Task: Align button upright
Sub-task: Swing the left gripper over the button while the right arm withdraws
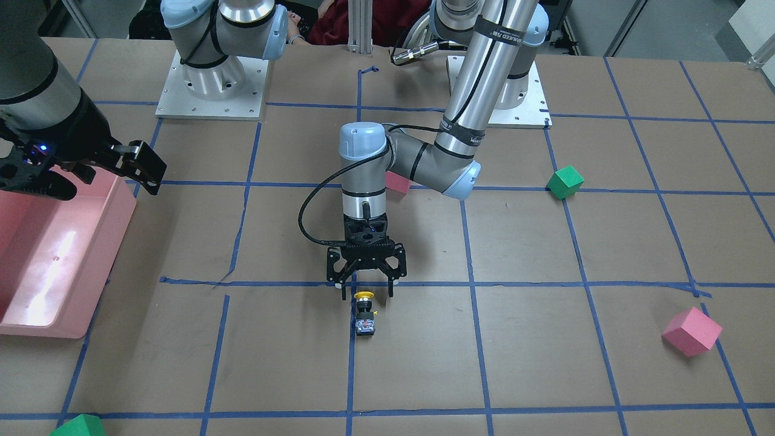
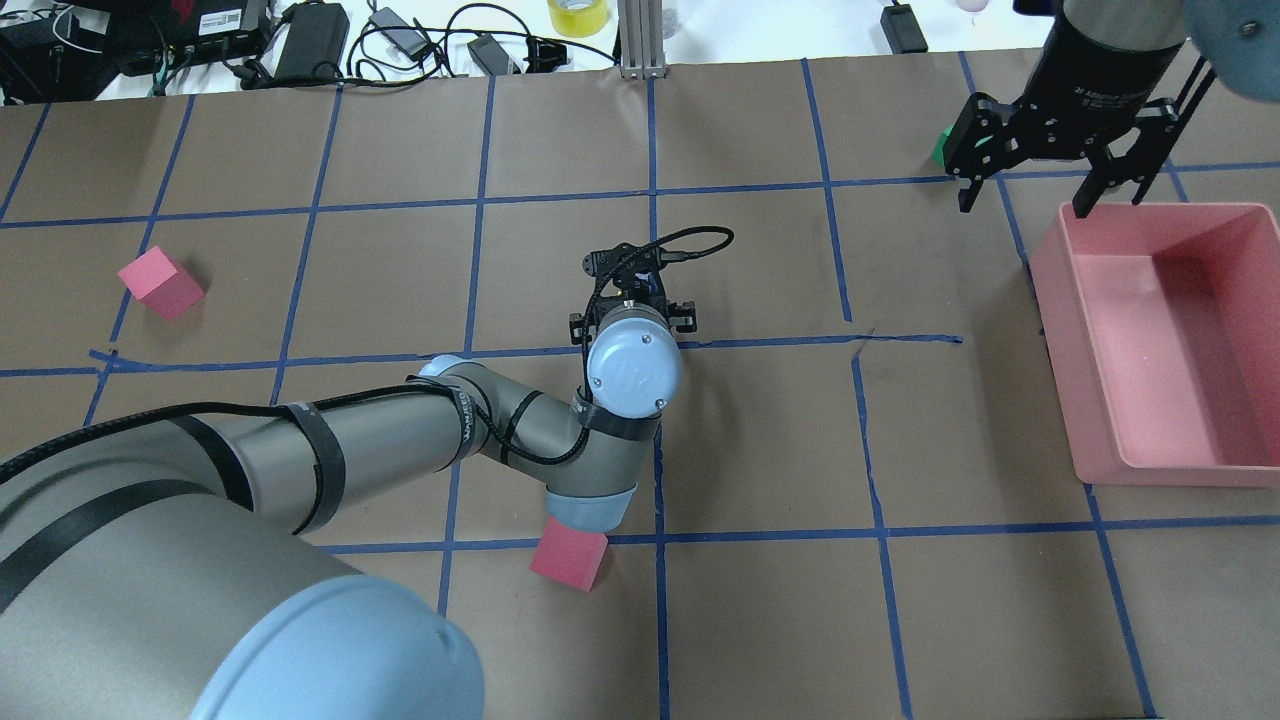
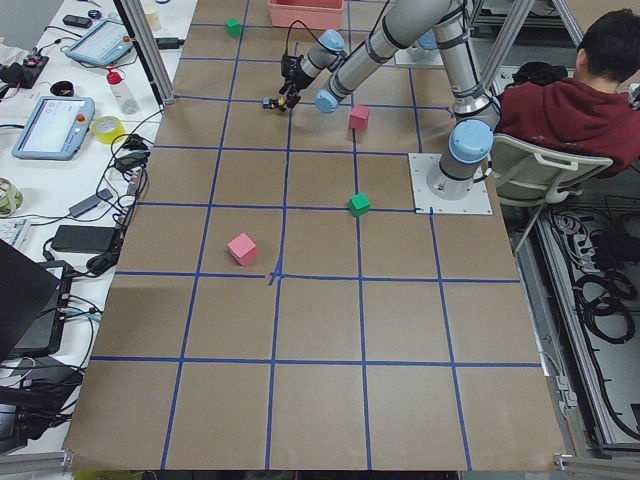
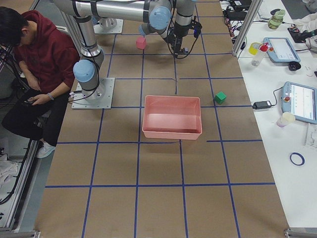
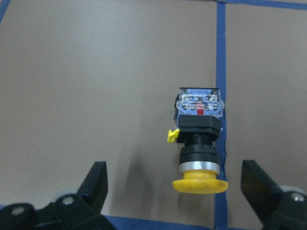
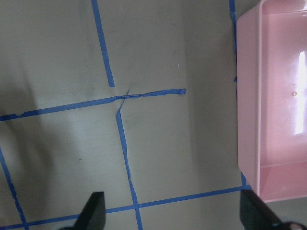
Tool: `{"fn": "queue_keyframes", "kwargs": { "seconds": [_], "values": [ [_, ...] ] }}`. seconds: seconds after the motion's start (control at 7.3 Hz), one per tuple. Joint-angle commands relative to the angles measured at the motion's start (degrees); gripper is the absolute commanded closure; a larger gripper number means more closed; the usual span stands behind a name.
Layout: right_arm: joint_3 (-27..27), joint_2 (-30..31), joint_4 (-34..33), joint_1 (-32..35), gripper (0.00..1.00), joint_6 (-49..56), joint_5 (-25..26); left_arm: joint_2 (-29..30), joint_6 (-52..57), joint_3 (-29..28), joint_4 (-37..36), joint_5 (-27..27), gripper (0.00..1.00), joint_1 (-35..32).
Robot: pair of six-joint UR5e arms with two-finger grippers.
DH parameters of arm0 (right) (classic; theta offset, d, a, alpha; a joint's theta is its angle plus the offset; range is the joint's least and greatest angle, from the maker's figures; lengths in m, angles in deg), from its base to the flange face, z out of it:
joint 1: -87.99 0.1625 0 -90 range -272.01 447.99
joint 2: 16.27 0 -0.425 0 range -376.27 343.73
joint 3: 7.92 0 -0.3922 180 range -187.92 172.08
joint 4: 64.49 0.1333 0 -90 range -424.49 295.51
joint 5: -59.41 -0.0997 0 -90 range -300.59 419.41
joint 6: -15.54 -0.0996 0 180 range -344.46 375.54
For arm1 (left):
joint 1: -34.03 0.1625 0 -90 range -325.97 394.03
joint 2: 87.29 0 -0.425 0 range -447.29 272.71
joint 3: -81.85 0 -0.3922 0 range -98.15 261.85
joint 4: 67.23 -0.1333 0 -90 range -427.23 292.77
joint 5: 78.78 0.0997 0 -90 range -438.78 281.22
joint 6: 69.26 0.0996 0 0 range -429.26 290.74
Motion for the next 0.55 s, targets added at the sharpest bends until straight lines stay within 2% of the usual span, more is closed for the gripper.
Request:
{"fn": "queue_keyframes", "kwargs": {
  "seconds": [0.0,0.14,0.27,0.41],
  "values": [
    [0.2,0.5,0.3,3.2,0.00,0.1,3.4,0.3,1.9,-0.1,-0.3,0.1,0.33,-0.2],
    [0.4,-0.1,-0.3,6.5,0.00,-0.7,5.8,0.2,2.0,0.0,-0.2,0.1,0.62,-0.2],
    [0.0,-0.4,-0.5,7.7,0.00,-0.7,5.4,-1.2,2.2,-0.5,0.4,-0.1,0.95,-0.2],
    [0.8,-0.8,-0.5,7.7,0.00,0.2,5.8,-2.0,4.4,-2.8,0.8,0.0,1.00,-0.2]
  ]
}}
